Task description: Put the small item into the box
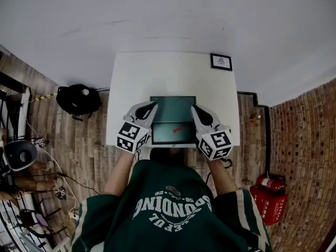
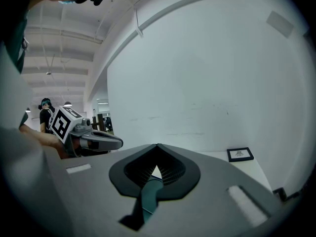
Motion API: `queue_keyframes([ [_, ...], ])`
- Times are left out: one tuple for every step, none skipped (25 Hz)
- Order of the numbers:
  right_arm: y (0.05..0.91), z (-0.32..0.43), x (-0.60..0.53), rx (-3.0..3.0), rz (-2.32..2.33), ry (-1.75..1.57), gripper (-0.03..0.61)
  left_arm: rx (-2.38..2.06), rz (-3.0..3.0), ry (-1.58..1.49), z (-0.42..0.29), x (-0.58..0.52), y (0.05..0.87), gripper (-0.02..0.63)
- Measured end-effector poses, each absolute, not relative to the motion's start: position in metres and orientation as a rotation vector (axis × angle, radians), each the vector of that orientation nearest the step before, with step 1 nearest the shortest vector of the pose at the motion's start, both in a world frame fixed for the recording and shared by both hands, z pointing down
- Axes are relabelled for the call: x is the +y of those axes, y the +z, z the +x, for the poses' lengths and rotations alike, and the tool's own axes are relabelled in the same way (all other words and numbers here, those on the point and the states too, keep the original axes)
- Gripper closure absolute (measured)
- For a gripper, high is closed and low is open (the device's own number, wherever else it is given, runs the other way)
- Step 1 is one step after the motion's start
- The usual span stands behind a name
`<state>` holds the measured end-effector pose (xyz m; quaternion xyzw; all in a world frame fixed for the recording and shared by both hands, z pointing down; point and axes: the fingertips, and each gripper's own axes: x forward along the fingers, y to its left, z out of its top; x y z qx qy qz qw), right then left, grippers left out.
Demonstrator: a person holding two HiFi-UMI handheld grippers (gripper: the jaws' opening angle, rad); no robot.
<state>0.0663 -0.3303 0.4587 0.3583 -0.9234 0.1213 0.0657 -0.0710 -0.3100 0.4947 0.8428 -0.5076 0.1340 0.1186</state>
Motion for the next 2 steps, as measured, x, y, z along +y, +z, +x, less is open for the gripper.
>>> queue_keyframes([
  [0.459,0.066,-0.3301,-2.786,1.079,0.367,0.577,-1.484,2.466,0.391,-0.071,-0.3102,0.4948,0.561],
  [0.4592,0.0656,-0.3299,-2.788,1.078,0.368,0.577,-1.484,2.468,0.391,-0.0711,-0.3103,0.4948,0.561],
])
